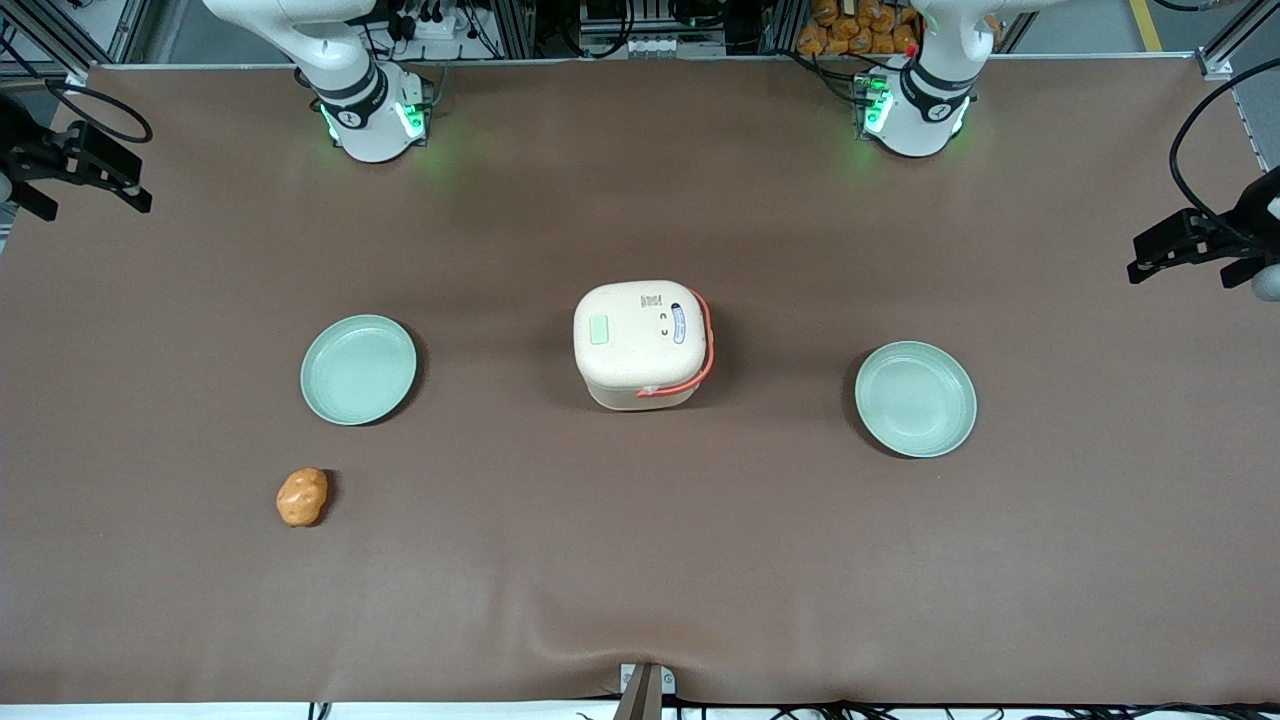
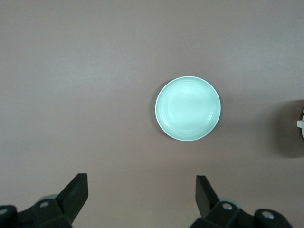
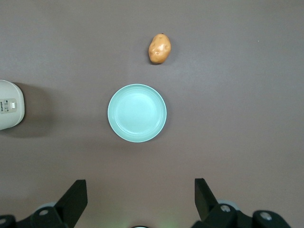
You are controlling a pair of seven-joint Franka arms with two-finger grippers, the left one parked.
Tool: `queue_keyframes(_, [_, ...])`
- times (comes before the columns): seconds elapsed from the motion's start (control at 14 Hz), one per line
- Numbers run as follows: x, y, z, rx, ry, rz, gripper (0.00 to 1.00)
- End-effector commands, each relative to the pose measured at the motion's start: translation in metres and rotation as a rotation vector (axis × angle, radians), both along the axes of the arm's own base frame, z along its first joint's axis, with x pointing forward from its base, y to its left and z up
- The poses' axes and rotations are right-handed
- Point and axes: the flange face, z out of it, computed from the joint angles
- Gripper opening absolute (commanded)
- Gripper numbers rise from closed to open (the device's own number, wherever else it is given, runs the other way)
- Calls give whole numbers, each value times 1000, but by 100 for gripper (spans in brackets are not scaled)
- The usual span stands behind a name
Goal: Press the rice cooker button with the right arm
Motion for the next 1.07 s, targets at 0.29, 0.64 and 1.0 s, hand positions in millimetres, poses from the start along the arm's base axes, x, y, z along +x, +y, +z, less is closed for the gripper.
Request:
queue_keyframes(0.29, [-1, 8, 10, 12, -22, 25, 100])
queue_keyframes(0.64, [6, 45, 1, 13, -12, 71, 100])
queue_keyframes(1.0, [11, 132, -26, -5, 19, 9, 100])
